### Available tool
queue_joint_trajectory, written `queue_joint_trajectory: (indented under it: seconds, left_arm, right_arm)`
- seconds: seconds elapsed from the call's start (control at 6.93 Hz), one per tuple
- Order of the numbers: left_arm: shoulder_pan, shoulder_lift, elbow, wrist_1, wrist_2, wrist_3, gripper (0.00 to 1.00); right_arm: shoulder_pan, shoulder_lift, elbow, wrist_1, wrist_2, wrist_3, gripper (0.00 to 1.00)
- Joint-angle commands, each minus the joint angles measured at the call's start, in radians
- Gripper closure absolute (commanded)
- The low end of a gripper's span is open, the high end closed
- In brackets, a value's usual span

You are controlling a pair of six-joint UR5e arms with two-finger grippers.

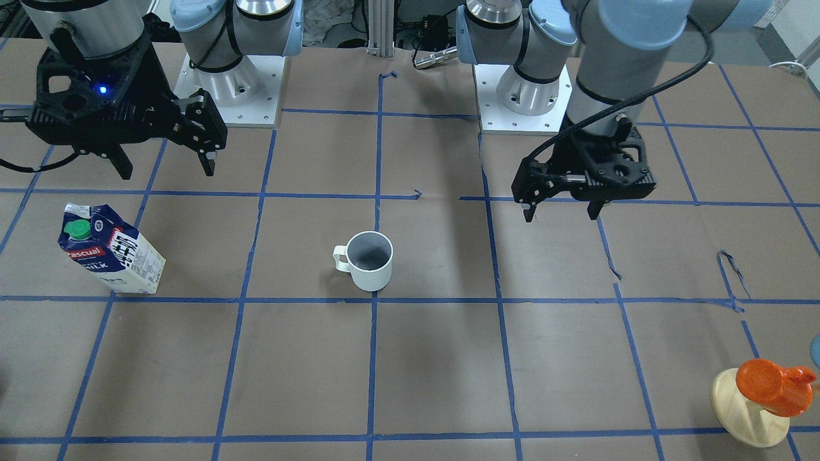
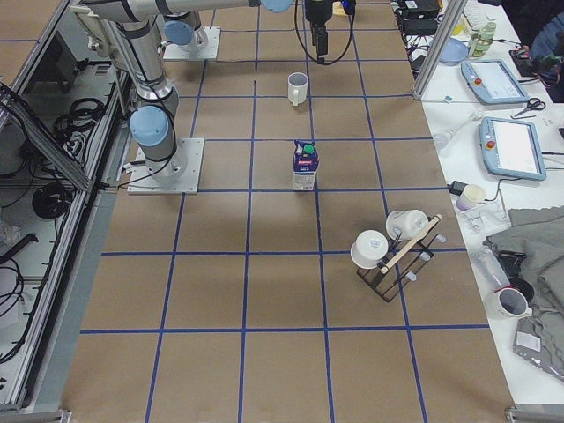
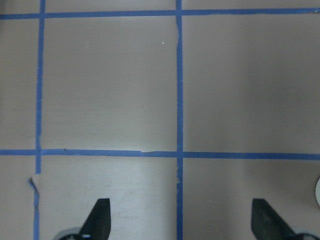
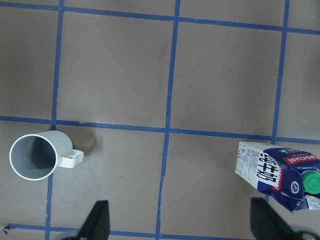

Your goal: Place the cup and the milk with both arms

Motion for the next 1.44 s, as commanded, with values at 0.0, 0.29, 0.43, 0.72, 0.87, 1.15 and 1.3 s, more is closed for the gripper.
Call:
queue_joint_trajectory:
  seconds: [0.0,0.29,0.43,0.72,0.87,1.15,1.3]
  left_arm:
    - [0.023,-0.02,0.102,-0.129,-0.027,-0.001,0.0]
    - [0.021,-0.022,0.104,-0.132,-0.024,-0.001,0.0]
    - [0.02,-0.022,0.102,-0.148,-0.02,-0.002,0.0]
    - [0.023,-0.022,0.113,-0.147,-0.038,-0.001,0.0]
    - [0.024,-0.025,0.113,-0.143,-0.037,-0.001,0.0]
    - [0.021,-0.019,0.105,-0.144,-0.027,-0.001,0.0]
    - [0.021,-0.019,0.101,-0.143,-0.024,-0.001,0.0]
  right_arm:
    - [-0.017,0.024,-0.001,0.007,-0.009,-0.007,0.0]
    - [-0.091,0.031,0.009,0.015,0.003,-0.085,0.0]
    - [-0.15,0.04,0.058,-0.007,0.005,-0.267,0.0]
    - [-0.294,0.04,0.212,-0.164,0.0,-0.418,0.0]
    - [-0.357,0.04,0.262,-0.198,-0.001,-0.417,0.0]
    - [-0.407,0.047,0.325,-0.197,-0.003,-0.393,0.0]
    - [-0.44,0.047,0.357,-0.202,0.003,-0.394,0.0]
